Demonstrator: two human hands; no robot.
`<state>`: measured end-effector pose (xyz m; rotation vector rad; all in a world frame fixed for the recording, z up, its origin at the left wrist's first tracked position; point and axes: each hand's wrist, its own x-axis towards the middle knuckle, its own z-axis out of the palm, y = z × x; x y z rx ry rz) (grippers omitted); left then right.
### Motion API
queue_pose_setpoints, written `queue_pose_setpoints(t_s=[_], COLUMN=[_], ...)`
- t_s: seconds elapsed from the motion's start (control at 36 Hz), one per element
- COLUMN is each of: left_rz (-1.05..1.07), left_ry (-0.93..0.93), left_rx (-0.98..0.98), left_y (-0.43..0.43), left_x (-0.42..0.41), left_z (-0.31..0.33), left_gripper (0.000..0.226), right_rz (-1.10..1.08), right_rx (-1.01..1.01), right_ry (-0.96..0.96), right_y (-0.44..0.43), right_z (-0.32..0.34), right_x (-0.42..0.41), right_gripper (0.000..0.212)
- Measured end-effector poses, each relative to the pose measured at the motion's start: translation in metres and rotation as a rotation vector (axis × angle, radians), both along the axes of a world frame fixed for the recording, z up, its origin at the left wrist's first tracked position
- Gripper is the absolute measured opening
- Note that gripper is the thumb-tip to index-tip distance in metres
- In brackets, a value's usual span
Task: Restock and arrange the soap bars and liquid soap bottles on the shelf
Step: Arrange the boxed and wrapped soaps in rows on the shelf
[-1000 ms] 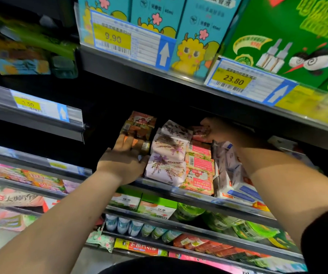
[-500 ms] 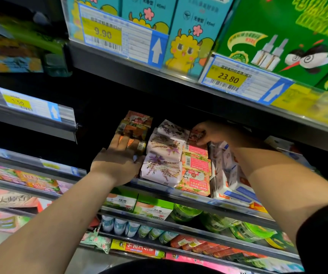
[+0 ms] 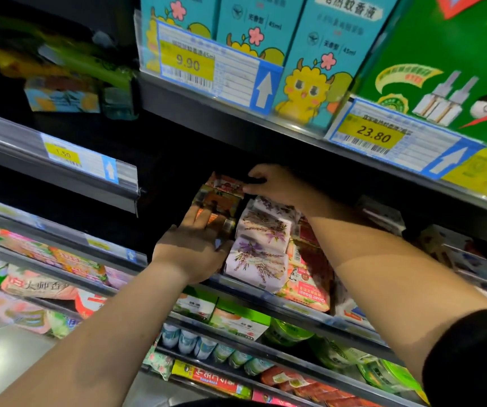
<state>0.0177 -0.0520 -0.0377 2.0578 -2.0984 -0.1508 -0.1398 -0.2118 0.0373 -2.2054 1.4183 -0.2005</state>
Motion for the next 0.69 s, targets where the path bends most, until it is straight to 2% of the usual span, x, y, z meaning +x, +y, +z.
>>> queue_pose_setpoints(t_s=[0.14, 0.22, 0.31, 0.42, 0.56, 0.64, 0.69], left_rz=[-0.008, 0.003, 0.024, 0.045, 0.044, 0.052, 0.05], left_ry=[0.007, 0.032, 0.073, 0.069, 0.073, 0.078, 0.083], left_rx=[0.02, 0.013, 0.0, -0.01, 0.004, 0.038, 0.034], left_y=[-0.007, -0.008, -0.008, -0.007, -0.004, -0.002, -0.002], left_x=[0.002, 0.002, 0.001, -0.001, -0.002, -0.002, -0.001], left_z=[-0.009, -0.014, -0.016, -0.019, -0.016, -0.007, -0.007], left_gripper=[0.074, 0.075, 0.084, 0.083, 0.074, 0.073, 0.074], right_rz=[0.124, 0.172, 0.192, 0.197, 0.187, 0.168, 0.151], right_rx=[0.002, -0.038, -0.036, -0.068, -0.048, -0.029, -0.015], right_ry=[0.167, 0.266, 0.3, 0.353, 0.349, 0.313, 0.274], right_y=[0.001, 0.003, -0.001, -0.003, -0.009, -0.008, -0.009], right_z=[-0.006, -0.01, -0.009, -0.008, -0.009, -0.008, -0.009], right_x=[0.037, 0.048, 0.047, 0.046, 0.047, 0.047, 0.048], right_gripper=[0.072, 0.073, 0.077, 0.086, 0.087, 0.094, 0.089])
